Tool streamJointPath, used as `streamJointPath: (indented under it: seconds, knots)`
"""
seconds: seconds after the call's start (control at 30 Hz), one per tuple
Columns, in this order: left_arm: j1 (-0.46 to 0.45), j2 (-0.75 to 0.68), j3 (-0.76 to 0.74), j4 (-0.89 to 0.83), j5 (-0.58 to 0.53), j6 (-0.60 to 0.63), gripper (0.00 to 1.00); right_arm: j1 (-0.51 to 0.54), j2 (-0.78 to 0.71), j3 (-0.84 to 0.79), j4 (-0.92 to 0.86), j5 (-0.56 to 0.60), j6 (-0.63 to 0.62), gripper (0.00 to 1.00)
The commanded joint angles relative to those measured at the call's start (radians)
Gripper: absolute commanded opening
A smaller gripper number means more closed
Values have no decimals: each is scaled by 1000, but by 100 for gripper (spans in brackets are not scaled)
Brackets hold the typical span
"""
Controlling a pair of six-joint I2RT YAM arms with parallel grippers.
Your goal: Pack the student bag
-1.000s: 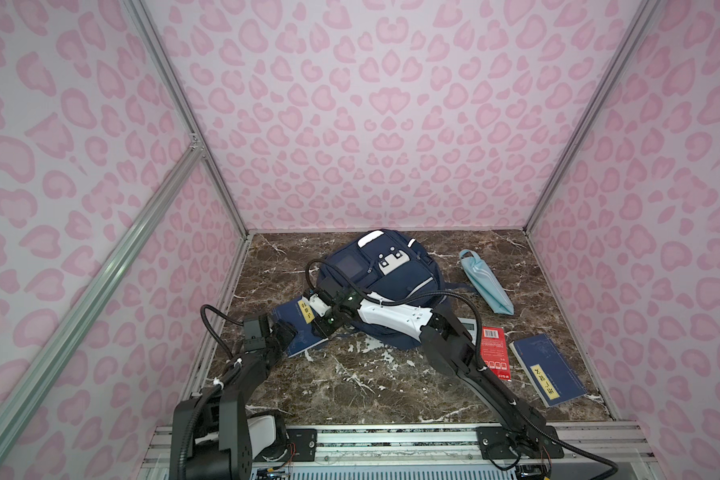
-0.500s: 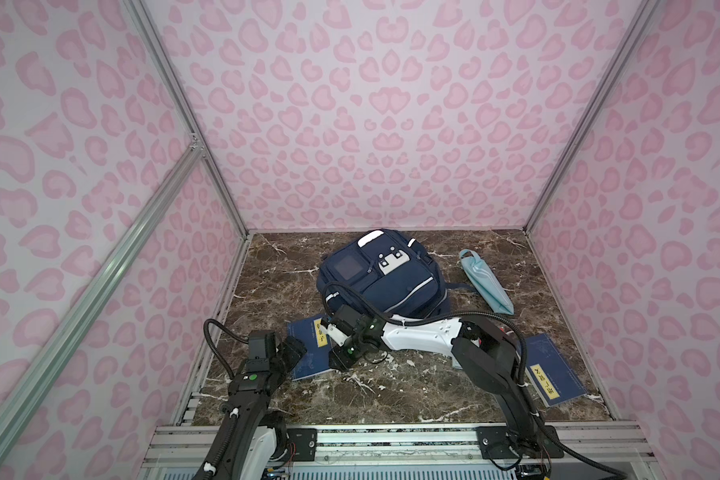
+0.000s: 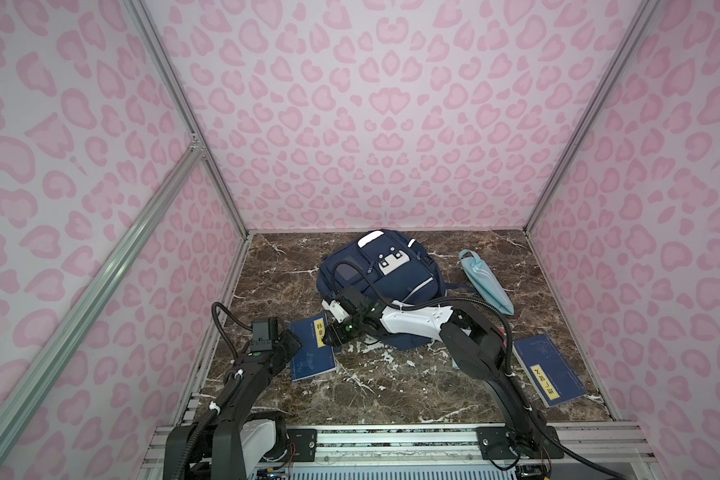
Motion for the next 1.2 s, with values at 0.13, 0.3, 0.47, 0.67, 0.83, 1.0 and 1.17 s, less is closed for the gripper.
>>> streamJointPath:
  seconds: [0.13,0.3,0.47,0.67,0.83,1.0,1.17]
  knots:
    - [1,-6,-26,59,7,11,60,-6,17,-66,102,-87,170,48]
    - [1,0,-35,69,31,7,59,-2,27,-32,105,-106,174,41]
    - [1,-8,-36,67,38,5,57,12,28,-10,60,-65,156,33]
    - [-3,-23,-49,75,42,-5,57,10,51,-14,77,-73,192,21]
    - [-4,-48,-62,66,34,-2,57,10,36,-20,92,-65,191,2]
    - [-4,-49,-62,64,30,-1,57,1,-28,-67,170,-107,195,0]
    - [-4,-56,-70,98,64,8,64,-28,-146,-196,306,-148,230,0]
